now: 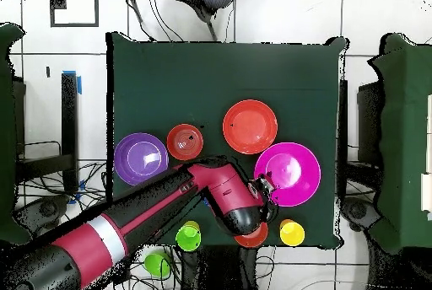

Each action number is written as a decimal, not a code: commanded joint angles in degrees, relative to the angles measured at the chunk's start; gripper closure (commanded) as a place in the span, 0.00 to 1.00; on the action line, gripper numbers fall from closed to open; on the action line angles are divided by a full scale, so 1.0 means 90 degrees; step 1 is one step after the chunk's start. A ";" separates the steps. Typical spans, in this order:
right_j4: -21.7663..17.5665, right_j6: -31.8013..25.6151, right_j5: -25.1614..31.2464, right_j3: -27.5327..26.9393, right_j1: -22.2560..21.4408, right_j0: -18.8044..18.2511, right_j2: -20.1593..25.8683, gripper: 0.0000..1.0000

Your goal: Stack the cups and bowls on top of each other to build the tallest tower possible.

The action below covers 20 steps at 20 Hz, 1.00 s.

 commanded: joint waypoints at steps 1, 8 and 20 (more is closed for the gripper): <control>-0.0051 -0.0326 -0.0185 -0.0129 0.0177 -0.0037 0.1374 0.00; 0.0113 -0.0645 0.0125 -0.0112 0.0109 -0.0024 0.1307 0.00; 0.0047 -0.0735 0.0134 -0.0115 0.0040 0.0022 0.1192 0.00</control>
